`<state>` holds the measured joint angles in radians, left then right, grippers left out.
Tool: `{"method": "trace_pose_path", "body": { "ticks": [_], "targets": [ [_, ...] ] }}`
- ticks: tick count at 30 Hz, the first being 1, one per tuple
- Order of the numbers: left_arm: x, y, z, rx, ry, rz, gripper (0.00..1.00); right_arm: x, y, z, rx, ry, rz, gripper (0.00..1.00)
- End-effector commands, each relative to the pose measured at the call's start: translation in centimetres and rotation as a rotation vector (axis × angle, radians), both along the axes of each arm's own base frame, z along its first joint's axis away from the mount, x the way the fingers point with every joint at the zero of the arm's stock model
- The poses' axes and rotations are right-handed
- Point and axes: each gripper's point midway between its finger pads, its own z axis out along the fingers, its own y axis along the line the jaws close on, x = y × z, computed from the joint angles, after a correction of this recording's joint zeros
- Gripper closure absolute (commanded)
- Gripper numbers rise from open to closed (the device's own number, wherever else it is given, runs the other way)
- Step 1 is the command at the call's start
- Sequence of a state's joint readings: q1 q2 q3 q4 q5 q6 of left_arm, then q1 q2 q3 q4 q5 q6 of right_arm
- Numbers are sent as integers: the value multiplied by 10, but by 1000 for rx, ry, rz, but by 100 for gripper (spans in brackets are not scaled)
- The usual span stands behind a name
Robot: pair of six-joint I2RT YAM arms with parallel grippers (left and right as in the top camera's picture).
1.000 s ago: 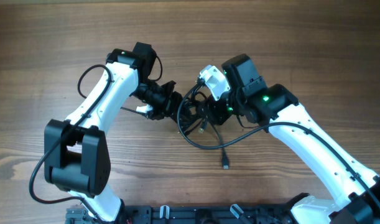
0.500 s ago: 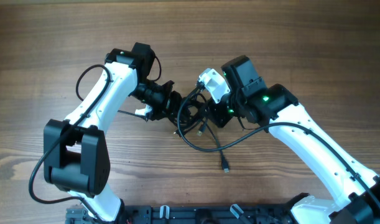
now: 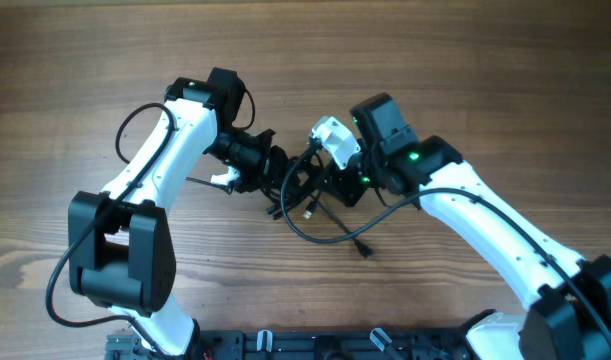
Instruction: Untangle cables
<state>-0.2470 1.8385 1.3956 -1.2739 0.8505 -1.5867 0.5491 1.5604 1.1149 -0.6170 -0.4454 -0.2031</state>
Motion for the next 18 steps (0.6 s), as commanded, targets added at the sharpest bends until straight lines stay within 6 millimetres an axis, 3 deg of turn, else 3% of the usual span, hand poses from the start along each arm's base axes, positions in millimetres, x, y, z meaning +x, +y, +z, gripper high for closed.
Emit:
{"method": "trace_pose_path", "body": {
  "ticks": [1,4,8,13,15,18],
  "targets": [
    [-1,-21,35,-189,6,15,96,-8,6,-32,-34,80,-10,70],
    [-3,-23,35,-189,7,7,96,4,10,-27,-5,67,-79,73],
    [-6,-28,36,-200,11,-8,95,18,13,-22,28,75,-196,96],
    [-1,-27,32,-184,-22,-13,89,18,10,-19,39,126,-283,96],
    [12,-14,13,-51,-59,22,89,13,7,-4,65,137,-292,96],
    [25,24,-20,245,-53,127,86,-3,2,25,123,151,-251,96]
  ]
}}
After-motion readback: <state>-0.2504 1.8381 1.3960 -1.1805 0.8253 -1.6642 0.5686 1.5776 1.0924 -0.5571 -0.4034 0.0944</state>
